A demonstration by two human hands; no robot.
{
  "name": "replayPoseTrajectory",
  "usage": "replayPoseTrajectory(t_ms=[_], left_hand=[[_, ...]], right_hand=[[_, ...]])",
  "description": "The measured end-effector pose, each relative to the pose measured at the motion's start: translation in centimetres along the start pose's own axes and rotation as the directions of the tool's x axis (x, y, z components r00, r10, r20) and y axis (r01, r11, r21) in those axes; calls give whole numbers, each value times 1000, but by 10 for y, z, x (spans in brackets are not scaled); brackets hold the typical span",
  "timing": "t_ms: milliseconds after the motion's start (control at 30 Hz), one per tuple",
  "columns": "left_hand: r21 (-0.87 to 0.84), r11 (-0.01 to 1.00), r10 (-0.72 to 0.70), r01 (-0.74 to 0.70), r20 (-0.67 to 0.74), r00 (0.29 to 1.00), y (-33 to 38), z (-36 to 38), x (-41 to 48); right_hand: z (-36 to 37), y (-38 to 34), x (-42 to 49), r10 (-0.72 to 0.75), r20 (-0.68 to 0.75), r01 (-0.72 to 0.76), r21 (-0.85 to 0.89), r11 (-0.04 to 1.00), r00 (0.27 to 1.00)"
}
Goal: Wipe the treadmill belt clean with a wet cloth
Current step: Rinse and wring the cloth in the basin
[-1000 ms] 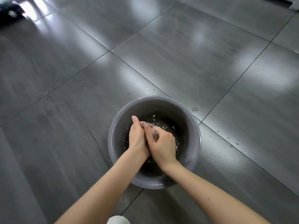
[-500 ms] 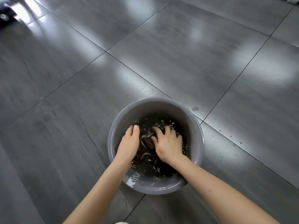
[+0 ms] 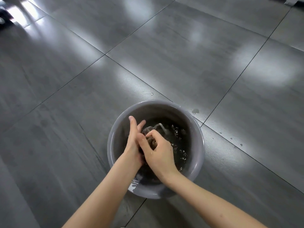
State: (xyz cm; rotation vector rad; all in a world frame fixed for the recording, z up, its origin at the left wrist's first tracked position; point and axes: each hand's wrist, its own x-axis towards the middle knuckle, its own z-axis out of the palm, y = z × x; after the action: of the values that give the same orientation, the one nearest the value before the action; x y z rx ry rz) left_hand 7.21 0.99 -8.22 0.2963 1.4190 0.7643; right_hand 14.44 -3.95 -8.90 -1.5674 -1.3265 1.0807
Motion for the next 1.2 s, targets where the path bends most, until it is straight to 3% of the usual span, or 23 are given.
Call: replayPoseTrajectory(t_ms=[133,300,467,500,567,633,700,767,833,900,967,1033,1100,1133,1200], left_hand=[[24,990,138,-136,-90,986,-3,12,-5],[194,968,196,-156,-203,959,-4,16,-3],[363,919,214,-153,-133,968,-6,-5,-3],[439,889,188,-129,-93,978,-5,-11,-4],[693,703,223,-157,-5,975,-4,-21,-10],[840,488,358,-238,56,932,-2,-29,-11],[807,506,388,-304,102,916,-2,-33,-9],[639,688,331,-345,148,932,-2,-28,-10],[386,863,281,-325,166,945,-4,-17,-14],[154,945,264,-287,157,952,-5,-9,-16],[-4,969,246,-247,122,962,-4,-3,-17],[-96,966,247,-241,55,968,-2,3,-22],[-70,954,293,-293,-7,956,-1,8,-25],[-19,941,338,-339,-28,941,-1,9,-25],[54,903,429,-426,-75,900,-1,9,-24]], right_hand=[[3,4,8,-114,-134,80,-237,968,984],[-4,14,24,52,-119,-85,-289,953,992],[-13,41,42,260,-131,-291,-498,817,957],[-16,47,45,298,-147,-331,-506,797,943],[-21,51,47,342,-109,-355,-427,832,933],[-23,44,47,354,-31,-355,-156,922,935],[-27,28,43,369,77,-376,229,898,926],[-33,11,37,331,153,-363,467,806,931],[-37,-3,32,289,199,-350,596,723,936],[-37,-11,29,247,175,-301,610,733,953],[-34,-9,26,172,102,-200,490,848,980],[-32,-3,22,70,40,-78,276,958,997],[-29,0,15,0,8,-1,129,992,1000],[-29,-3,11,-7,6,6,143,990,1000],[-35,-12,10,93,41,-102,434,895,995]])
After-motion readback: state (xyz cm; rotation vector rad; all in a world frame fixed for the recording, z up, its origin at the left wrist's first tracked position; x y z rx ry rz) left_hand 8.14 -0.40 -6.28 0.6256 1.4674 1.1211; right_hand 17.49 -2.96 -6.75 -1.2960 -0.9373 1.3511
